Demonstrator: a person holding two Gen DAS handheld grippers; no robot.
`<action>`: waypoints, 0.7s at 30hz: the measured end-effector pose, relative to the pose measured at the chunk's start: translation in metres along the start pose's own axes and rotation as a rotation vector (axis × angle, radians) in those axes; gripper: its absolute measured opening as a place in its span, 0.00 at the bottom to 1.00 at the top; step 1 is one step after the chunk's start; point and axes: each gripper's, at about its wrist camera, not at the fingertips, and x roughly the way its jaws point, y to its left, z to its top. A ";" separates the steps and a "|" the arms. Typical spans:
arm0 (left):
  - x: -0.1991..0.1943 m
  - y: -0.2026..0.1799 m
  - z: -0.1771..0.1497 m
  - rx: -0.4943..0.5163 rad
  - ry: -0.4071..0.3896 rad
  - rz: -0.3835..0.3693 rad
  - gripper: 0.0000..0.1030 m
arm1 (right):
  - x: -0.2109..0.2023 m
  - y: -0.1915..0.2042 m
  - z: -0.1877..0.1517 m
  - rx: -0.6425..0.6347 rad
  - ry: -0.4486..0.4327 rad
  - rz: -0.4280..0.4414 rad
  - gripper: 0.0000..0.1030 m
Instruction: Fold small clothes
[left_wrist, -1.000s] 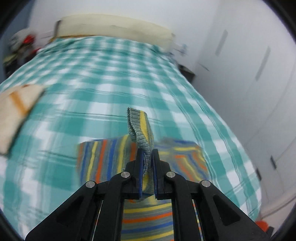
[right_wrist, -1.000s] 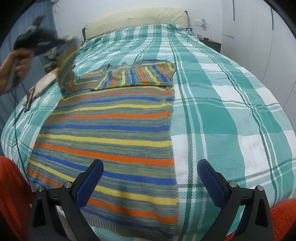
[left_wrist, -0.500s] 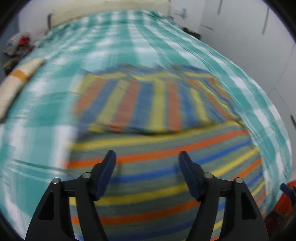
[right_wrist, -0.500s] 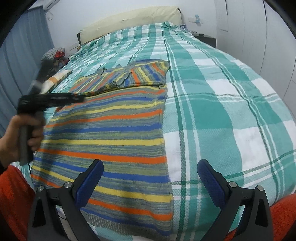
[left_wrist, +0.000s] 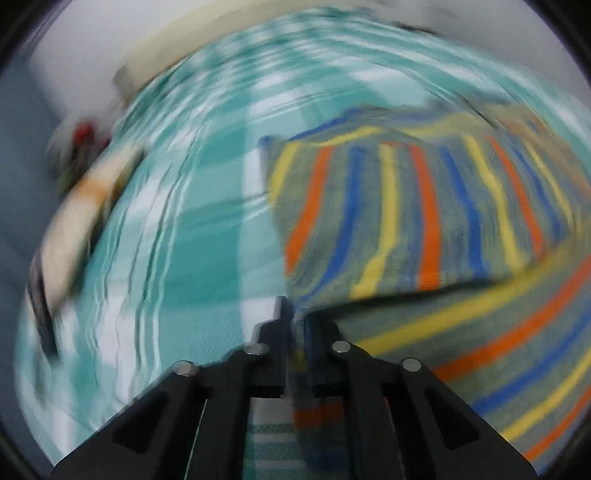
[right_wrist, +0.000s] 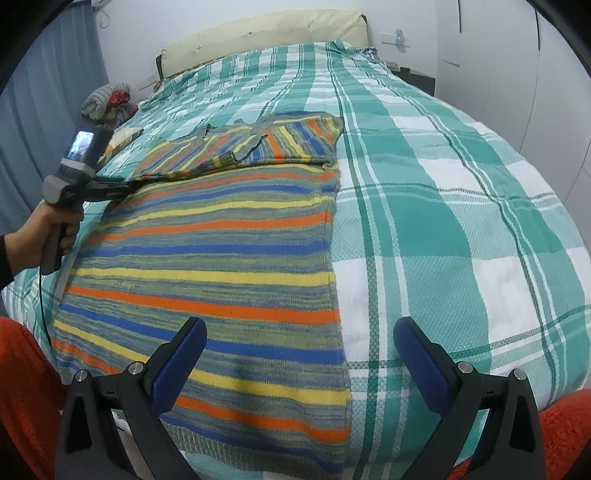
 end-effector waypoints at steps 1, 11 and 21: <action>0.000 0.010 -0.004 -0.059 -0.002 -0.010 0.06 | -0.001 0.000 0.000 -0.003 -0.006 -0.005 0.97; -0.031 0.032 -0.027 -0.125 0.005 0.017 0.80 | -0.001 -0.004 0.001 0.012 -0.002 0.003 0.97; -0.056 0.048 0.025 -0.170 -0.095 -0.127 0.79 | -0.005 -0.009 0.056 0.065 0.006 0.175 0.97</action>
